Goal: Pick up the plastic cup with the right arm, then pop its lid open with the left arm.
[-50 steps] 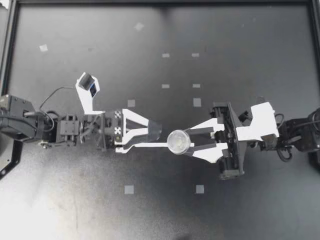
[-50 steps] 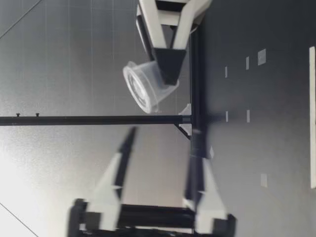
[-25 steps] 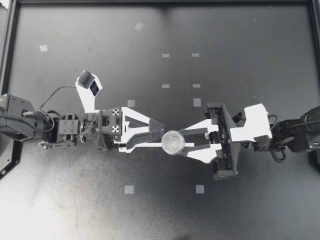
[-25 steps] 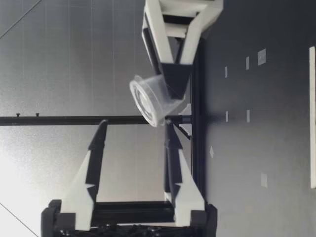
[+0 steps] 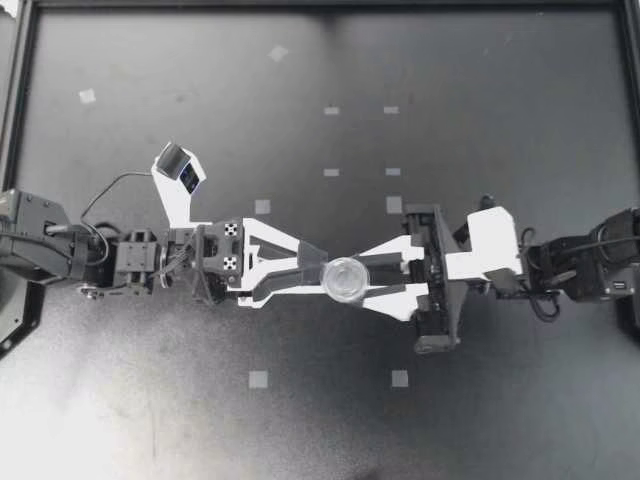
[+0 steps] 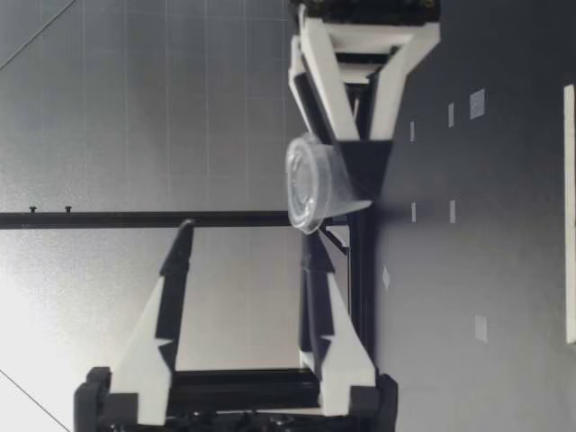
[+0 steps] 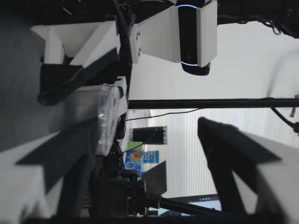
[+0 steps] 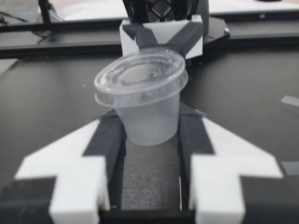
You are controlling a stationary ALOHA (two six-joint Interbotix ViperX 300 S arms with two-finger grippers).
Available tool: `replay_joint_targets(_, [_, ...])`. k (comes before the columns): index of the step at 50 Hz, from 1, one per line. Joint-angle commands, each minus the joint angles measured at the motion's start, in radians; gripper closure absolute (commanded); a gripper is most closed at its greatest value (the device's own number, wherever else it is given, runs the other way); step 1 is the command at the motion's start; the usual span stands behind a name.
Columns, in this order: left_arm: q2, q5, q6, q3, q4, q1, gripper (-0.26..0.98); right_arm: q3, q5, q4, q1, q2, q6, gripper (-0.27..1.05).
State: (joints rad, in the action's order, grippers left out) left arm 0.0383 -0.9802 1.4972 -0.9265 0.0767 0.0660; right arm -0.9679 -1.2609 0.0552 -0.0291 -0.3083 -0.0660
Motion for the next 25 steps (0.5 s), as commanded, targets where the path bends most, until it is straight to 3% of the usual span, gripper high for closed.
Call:
replay_joint_targets(1, [-0.041, -0.023, -0.003, 0.011, -0.003, 0.006, -0.01, 0.005, 0.015, -0.005, -0.011, 0.006, -0.006, 0.48])
replay_joint_targets(25, [-0.049, -0.092, -0.071, 0.015, 0.025, 0.005, -0.01, -0.003, 0.041, -0.002, -0.005, -0.049, -0.106, 0.49])
